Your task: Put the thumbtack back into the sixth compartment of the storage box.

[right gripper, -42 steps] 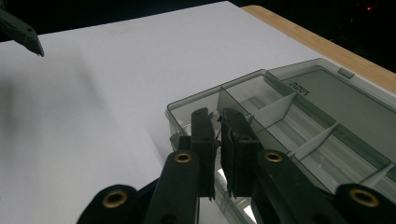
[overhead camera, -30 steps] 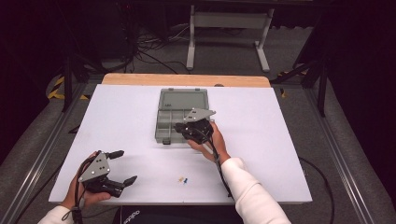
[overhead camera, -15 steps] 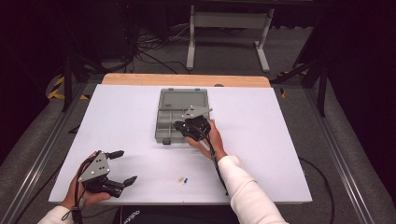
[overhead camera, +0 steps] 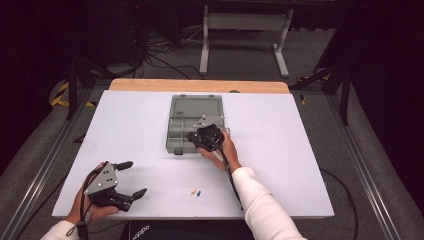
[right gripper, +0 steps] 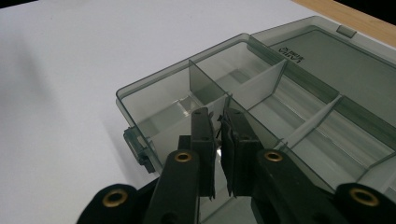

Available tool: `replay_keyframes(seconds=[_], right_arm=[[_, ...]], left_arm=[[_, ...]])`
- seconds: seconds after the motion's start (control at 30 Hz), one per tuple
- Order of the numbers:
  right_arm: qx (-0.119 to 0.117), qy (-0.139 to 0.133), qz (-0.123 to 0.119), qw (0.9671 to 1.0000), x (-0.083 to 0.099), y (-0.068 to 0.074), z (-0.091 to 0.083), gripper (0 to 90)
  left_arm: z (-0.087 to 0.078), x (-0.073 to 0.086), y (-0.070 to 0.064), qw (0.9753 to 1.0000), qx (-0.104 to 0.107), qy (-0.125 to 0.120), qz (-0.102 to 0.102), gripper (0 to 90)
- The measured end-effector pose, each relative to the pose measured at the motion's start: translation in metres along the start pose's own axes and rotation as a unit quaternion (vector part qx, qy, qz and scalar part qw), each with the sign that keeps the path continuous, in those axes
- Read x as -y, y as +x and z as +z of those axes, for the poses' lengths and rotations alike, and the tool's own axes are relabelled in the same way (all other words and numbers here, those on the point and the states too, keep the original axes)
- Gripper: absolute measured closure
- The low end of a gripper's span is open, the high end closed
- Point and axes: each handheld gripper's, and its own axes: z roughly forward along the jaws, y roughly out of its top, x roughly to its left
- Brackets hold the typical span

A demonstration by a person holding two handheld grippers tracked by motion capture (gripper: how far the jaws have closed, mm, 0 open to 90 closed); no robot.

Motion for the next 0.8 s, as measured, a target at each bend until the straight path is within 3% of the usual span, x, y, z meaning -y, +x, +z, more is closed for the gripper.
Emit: replay_keyframes(seconds=[0.43,0.8], right_arm=[[-0.003,0.019,-0.002,0.9998,0.0064,0.0011,0.0036,83.9],[0.001,0.011,-0.002,0.9999,0.0077,0.002,0.0016,79.0]], left_arm=[[0.0005,0.0001,-0.0001,1.0,-0.001,0.002,-0.001,6.3],[0.0,0.0004,0.0001,1.0,0.001,-0.001,-0.003,5.6]])
